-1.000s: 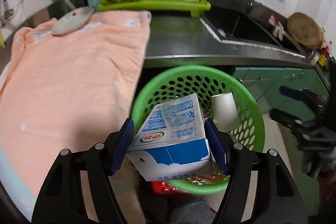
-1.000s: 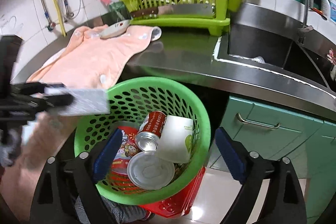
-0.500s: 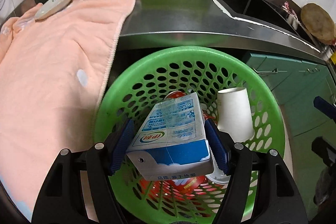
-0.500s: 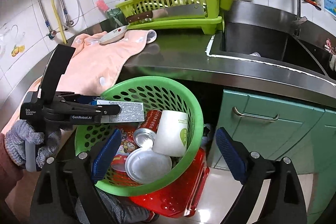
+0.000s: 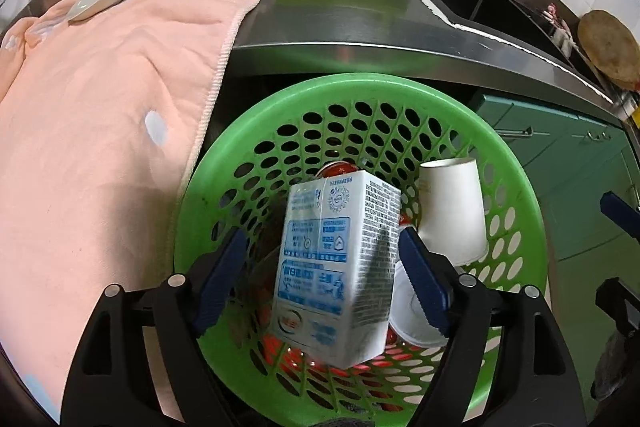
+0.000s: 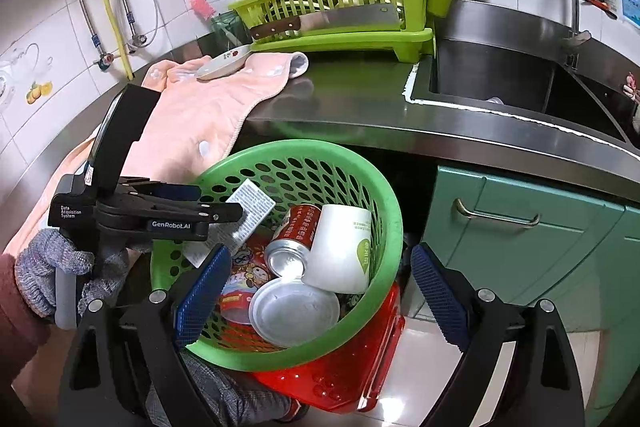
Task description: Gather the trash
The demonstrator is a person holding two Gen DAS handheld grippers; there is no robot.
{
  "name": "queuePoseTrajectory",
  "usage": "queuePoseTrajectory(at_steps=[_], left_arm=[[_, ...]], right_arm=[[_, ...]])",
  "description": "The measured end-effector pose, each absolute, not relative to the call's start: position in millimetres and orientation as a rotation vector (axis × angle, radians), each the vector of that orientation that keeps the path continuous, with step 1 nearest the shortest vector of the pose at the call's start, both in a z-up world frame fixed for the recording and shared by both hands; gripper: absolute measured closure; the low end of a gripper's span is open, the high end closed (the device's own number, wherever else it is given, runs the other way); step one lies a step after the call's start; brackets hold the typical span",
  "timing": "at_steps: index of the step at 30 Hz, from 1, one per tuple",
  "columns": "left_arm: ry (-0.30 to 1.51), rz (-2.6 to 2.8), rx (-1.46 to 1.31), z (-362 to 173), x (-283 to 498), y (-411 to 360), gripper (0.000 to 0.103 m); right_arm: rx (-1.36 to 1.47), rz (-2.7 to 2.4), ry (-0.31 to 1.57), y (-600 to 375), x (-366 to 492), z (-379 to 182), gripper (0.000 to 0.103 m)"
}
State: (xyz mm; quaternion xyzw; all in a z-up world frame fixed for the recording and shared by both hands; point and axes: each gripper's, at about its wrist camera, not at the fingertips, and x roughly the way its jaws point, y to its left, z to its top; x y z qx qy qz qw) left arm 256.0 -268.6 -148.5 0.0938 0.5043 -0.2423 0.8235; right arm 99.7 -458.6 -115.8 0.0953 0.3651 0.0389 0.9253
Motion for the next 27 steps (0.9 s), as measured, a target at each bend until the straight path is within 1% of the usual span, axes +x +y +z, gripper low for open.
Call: queuePoseTrajectory(at_steps=[2,4,11,17,20,27], left_arm=[[1.059,-0.511,0.202,-144.0,253.2,-265.6,0.024],[1.046,-0.515,0.187,-137.1,250.0,-260.8,0.021],[0.987,-0.503,0.143,-109.1,233.3,-237.2,0.017],[0.924,-0.472,0.133,-84.0,212.3,-211.4,0.011],[0.896,-0.456,0.106,-71.1,200.6,-193.0,0.008],[0.825,-0.357,0.097,-45.3,166.7,-145.9,0.005]], right_arm=[[0.194,0.079,0.749,-457.0,99.8,-114.9,0.015],[0.193,0.077,0.750,-455.7,99.1,-113.9,0.014],[0.182,0.083,0.750,-446.0,96.4,-108.4,0.014],[0.164,0.091,0.742,-429.2,92.4,-97.8,0.013],[0.151,0.096,0.739,-418.7,89.9,-92.5,0.012],[0.137,0.138,0.732,-390.2,83.4,-79.8,0.012]])
